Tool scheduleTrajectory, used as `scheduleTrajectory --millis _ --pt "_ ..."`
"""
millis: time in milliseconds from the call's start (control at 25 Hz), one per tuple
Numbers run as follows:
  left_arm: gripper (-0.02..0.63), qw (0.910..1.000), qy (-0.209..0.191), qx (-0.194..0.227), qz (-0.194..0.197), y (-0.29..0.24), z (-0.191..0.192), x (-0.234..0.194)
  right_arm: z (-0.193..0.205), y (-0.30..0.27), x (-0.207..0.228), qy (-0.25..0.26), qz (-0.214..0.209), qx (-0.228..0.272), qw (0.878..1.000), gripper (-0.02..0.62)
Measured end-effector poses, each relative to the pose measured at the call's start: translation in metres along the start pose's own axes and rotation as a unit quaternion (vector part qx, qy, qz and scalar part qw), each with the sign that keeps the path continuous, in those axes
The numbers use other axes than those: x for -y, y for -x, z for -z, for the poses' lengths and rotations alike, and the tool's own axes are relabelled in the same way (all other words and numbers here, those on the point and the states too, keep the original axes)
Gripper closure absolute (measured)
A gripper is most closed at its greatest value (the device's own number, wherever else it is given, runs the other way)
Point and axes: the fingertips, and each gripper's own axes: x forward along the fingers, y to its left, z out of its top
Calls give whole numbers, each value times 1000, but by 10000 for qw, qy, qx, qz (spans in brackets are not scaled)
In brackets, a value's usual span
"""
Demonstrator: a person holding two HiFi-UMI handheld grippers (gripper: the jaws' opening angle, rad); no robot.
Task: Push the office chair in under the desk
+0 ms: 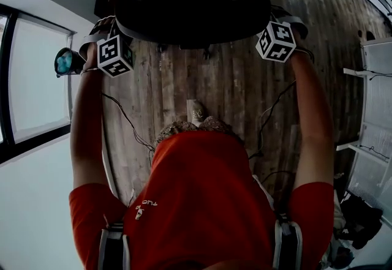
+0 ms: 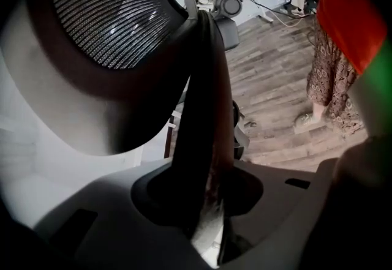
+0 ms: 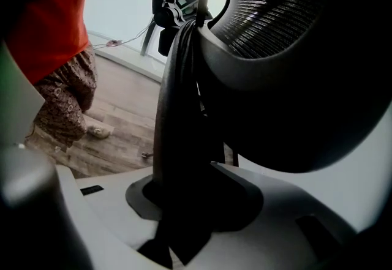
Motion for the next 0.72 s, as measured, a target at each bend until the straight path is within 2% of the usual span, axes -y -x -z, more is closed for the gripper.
scheduleTrajectory --millis 440,720 --pt "492 10000 37 -16 42 -55 6 -54 14 -41 66 -2 -97 6 10000 440" --pt "491 9999 -24 113 -34 -96 13 -99 28 -75 112 -61 -97 -61 9999 440"
